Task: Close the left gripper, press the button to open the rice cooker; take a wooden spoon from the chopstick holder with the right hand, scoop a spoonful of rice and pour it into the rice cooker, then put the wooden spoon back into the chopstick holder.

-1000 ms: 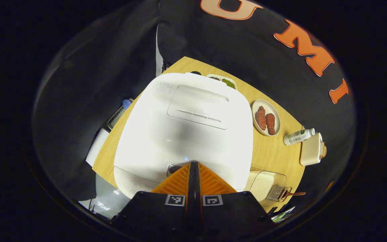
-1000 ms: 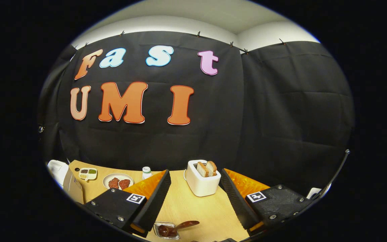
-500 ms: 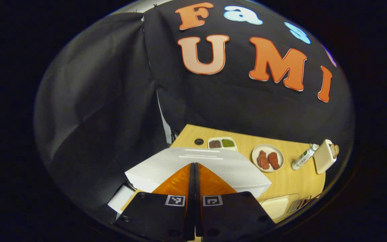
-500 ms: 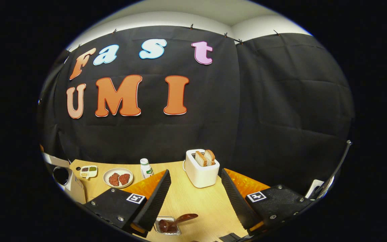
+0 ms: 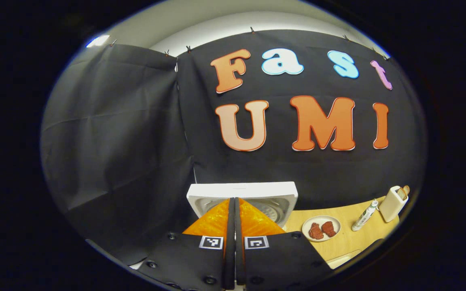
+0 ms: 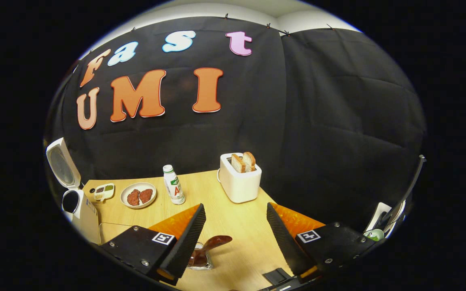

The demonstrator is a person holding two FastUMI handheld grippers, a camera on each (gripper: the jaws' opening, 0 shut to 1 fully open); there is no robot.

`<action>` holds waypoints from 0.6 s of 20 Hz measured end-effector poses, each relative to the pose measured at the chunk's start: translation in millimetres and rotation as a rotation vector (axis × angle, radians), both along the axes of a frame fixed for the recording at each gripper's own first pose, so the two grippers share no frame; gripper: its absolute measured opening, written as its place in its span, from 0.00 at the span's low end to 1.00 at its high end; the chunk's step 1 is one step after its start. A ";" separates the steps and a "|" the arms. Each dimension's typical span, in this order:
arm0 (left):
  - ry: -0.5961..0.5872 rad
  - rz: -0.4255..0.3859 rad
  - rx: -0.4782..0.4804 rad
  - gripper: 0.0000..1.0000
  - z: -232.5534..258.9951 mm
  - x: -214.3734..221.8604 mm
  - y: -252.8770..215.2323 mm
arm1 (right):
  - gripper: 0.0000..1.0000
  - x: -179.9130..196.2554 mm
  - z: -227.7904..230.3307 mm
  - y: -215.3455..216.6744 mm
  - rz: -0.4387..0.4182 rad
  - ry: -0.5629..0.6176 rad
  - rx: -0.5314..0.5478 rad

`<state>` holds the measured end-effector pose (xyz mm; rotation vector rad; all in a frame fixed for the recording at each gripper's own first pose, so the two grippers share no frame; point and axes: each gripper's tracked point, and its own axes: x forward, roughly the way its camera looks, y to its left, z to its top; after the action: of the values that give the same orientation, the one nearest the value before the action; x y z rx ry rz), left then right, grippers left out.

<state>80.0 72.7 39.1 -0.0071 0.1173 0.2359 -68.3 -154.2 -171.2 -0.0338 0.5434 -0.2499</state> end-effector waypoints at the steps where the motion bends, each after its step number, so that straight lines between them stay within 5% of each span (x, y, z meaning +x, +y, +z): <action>1: -0.011 -0.018 -0.002 0.11 1.2 -5.2 -7.5 | 0.94 -1.1 -7.4 0.7 -0.001 0.016 0.010; 4: -0.004 -0.058 0.005 0.43 -3.9 -10.3 -18.9 | 0.94 -5.8 -28.7 1.6 -0.009 0.064 0.074; 8: -0.015 -0.069 0.009 0.69 -4.7 -18.6 -23.9 | 0.94 -9.3 -64.7 3.7 -0.030 0.142 0.163; 12: 0.005 -0.040 0.007 0.70 -13.5 -28.5 -15.5 | 0.94 -13.3 -93.7 19.8 -0.019 0.188 0.291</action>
<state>51.5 57.1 25.6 0.0025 0.1220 0.1966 -81.7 -134.4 -264.9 0.2325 0.7634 -0.1847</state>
